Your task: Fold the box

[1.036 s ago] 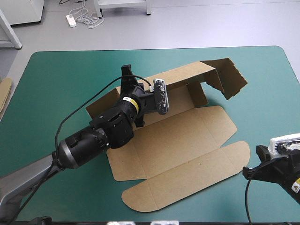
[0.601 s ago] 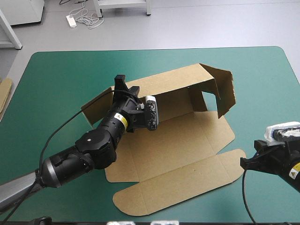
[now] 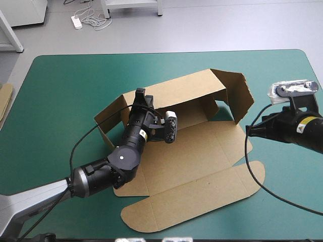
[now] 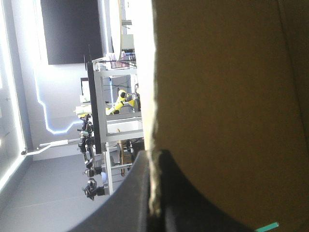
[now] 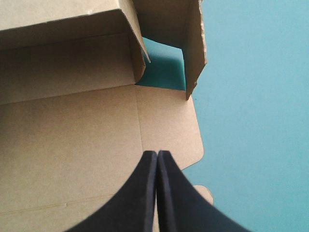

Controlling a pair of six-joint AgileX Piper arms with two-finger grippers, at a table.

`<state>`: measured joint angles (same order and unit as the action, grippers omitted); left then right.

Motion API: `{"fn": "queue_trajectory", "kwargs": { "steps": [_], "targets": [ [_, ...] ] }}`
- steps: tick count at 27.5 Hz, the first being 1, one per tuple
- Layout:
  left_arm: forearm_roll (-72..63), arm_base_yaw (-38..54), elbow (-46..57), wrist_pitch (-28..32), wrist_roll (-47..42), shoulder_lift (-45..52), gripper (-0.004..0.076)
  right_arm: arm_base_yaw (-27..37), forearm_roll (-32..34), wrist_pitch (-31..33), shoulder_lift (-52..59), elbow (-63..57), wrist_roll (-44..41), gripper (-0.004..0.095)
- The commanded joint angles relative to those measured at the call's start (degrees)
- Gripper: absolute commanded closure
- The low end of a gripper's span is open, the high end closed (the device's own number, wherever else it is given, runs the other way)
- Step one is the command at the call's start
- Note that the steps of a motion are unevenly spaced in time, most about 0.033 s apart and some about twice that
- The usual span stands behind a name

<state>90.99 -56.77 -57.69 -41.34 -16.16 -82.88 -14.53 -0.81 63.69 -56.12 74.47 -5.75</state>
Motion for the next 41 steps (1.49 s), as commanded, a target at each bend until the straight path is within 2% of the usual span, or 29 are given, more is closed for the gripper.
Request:
{"fn": "queue_trajectory", "kwargs": {
  "steps": [1,7,26,34,41],
  "targets": [
    [4.0,-0.2,-1.5,-1.3,-2.7,0.1,0.0733,-0.1,0.4,0.9,-4.8,7.0,2.5,0.0908],
    [3.6,-0.1,-1.5,-2.1,-4.4,0.1,0.0733,-0.1,4.6,1.3,-16.9,17.6,2.0,0.0908],
    [-1.3,0.4,-1.5,-1.7,-2.4,0.1,0.0733,1.0,5.7,2.6,-50.3,51.7,0.6,0.0908],
    [-3.0,0.4,-0.5,-3.2,-1.1,0.1,0.0733,3.4,4.1,5.4,-58.8,58.0,0.3,0.0908],
    [-2.3,0.4,2.5,-3.1,-1.0,0.1,0.0733,3.4,0.8,6.7,-59.7,58.2,2.4,0.0908]
  ]
}}
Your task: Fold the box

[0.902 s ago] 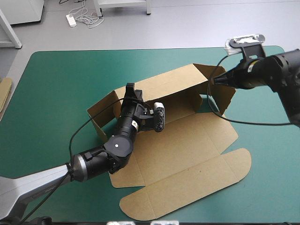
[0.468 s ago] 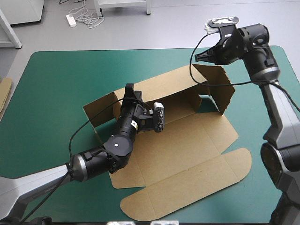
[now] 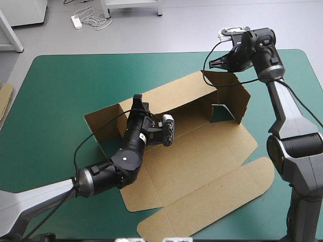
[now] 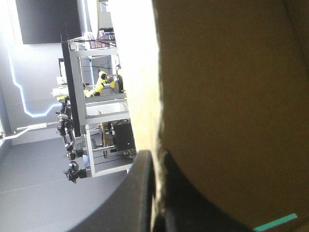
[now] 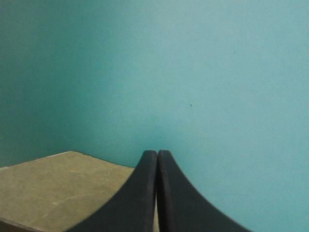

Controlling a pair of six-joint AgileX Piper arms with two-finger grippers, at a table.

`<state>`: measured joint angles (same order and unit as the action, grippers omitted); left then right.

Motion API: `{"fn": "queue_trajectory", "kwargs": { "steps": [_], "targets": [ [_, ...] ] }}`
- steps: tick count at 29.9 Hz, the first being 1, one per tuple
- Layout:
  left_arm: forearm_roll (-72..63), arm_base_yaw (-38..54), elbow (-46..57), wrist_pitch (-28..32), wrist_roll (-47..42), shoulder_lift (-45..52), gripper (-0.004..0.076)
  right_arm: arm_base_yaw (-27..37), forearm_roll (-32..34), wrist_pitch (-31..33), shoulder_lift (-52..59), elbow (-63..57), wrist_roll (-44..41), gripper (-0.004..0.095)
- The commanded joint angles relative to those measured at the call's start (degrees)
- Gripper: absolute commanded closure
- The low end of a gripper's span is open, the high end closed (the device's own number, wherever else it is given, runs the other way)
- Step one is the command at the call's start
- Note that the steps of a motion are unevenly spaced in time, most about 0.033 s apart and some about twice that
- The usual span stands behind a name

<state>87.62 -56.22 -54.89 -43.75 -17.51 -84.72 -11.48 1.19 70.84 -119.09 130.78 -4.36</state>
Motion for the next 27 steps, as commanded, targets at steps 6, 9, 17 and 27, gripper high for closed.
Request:
{"fn": "queue_trajectory", "kwargs": {
  "steps": [6,9,17,27],
  "targets": [
    [2.1,-0.2,-0.3,-0.6,0.3,2.0,0.0733,0.4,-4.7,0.6,3.2,1.7,1.9,0.0908],
    [2.3,-0.2,-0.3,-0.9,0.2,2.0,0.0733,0.4,-7.8,0.7,3.3,1.5,2.6,0.0908],
    [3.1,-0.1,-0.3,-0.9,-2.3,2.0,0.0733,0.4,-7.9,0.7,6.6,-4.7,3.4,0.0908],
    [3.1,0.5,-0.3,-1.7,-3.0,2.0,0.0733,0.4,-8.1,0.7,14.1,-16.2,4.8,0.0908]
  ]
}}
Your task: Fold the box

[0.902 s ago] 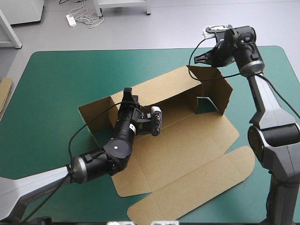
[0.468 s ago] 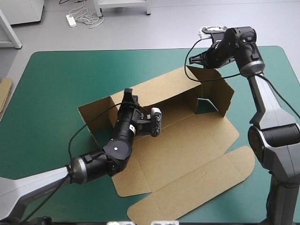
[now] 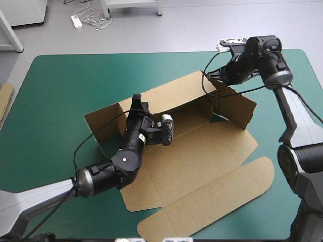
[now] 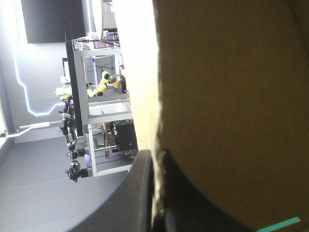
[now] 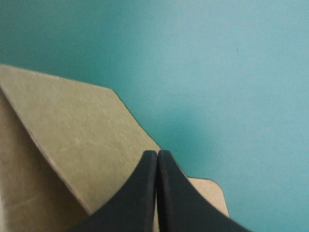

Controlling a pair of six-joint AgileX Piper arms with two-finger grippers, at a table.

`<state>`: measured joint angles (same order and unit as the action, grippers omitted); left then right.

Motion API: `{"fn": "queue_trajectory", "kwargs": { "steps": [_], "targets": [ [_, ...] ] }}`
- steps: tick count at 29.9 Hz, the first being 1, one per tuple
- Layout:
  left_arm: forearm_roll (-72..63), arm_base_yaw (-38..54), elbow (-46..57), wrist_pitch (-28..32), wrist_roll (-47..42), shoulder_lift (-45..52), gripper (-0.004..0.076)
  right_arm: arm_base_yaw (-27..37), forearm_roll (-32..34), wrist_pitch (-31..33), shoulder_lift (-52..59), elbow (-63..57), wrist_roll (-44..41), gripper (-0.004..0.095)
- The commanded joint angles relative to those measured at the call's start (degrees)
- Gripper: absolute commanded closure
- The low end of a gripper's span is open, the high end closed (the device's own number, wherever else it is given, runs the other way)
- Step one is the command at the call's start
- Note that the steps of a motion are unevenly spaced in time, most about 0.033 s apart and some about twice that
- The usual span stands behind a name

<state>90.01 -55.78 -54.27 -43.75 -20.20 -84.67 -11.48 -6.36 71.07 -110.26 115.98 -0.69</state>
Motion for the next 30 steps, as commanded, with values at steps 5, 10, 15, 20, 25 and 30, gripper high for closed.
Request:
{"fn": "queue_trajectory", "kwargs": {
  "steps": [5,10,15,20,25,30],
  "targets": [
    [0.7,0.1,-0.9,-1.6,-0.3,1.9,0.0733,0.4,-0.9,0.3,8.4,-8.9,1.5,0.0908],
    [0.7,0.1,-0.9,-1.3,-1.5,1.9,0.0733,0.4,-1.7,-0.8,11.8,-15.4,1.9,0.0908],
    [0.7,0.1,-0.9,-1.3,-1.6,1.9,0.0733,0.2,-4.2,-7.2,15.5,-22.2,5.3,0.0908],
    [0.7,0.1,-0.9,-1.2,-1.6,1.9,0.0733,0.2,-9.4,-12.0,16.5,-28.0,12.5,0.0908],
    [0.7,0.1,-0.9,-1.2,-1.7,1.9,0.0733,0.2,-10.3,-14.2,16.5,-30.3,18.2,0.0908],
    [0.7,0.1,-0.9,-1.2,-1.8,1.9,0.0733,0.2,-10.4,-16.3,17.0,-30.3,19.5,0.0861]
  ]
}}
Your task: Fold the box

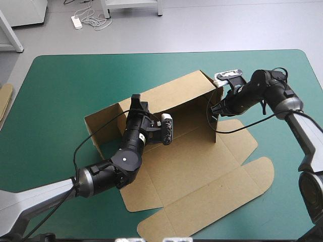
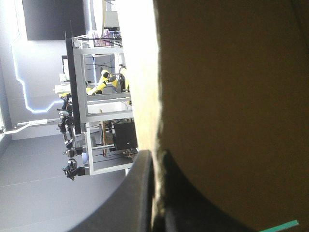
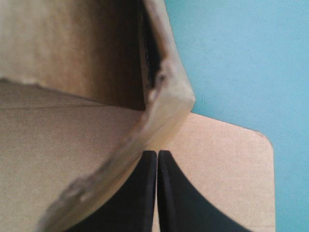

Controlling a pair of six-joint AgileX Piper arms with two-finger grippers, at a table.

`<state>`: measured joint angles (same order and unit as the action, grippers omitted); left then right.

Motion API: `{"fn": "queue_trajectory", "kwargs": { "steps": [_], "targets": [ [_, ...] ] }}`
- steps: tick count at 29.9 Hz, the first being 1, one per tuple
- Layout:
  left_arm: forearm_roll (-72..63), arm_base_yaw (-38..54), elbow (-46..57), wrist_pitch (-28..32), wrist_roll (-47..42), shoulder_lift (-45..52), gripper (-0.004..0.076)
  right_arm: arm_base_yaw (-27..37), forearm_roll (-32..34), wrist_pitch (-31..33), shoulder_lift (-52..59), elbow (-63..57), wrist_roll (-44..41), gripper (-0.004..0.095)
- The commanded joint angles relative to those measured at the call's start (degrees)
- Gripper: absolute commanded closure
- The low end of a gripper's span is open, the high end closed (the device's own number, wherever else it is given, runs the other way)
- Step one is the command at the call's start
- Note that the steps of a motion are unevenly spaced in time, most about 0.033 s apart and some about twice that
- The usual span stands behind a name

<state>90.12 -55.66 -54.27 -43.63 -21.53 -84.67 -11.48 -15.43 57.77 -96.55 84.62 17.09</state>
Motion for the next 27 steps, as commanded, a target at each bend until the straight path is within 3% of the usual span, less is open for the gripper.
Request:
{"fn": "queue_trajectory", "kwargs": {
  "steps": [1,5,9,14,17,27],
  "targets": [
    [0.6,-0.1,-0.9,-1.5,-0.5,1.9,0.0733,0.2,-1.5,-3.4,3.6,1.1,2.3,0.082],
    [0.6,-0.1,-0.9,-1.8,-0.5,1.9,0.0733,0.2,-1.6,-4.4,4.0,1.1,4.1,0.06],
    [0.6,-0.1,-0.9,-1.8,-0.5,1.9,0.0733,0.2,-1.6,-5.6,4.0,1.1,4.5,0.0312],
    [0.6,-0.1,-0.9,-1.3,-0.5,1.9,0.0733,0.2,-1.2,-6.9,4.0,1.1,6.1,0.0096],
    [0.6,-0.1,-0.9,-0.6,-0.5,1.9,0.0733,0.2,-2.7,-7.5,4.0,1.1,15.9,0.0077],
    [0.5,-0.1,-0.9,-0.2,-0.5,1.9,0.0733,0.2,-4.0,-12.6,3.2,1.1,20.8,0.0078]
  ]
}}
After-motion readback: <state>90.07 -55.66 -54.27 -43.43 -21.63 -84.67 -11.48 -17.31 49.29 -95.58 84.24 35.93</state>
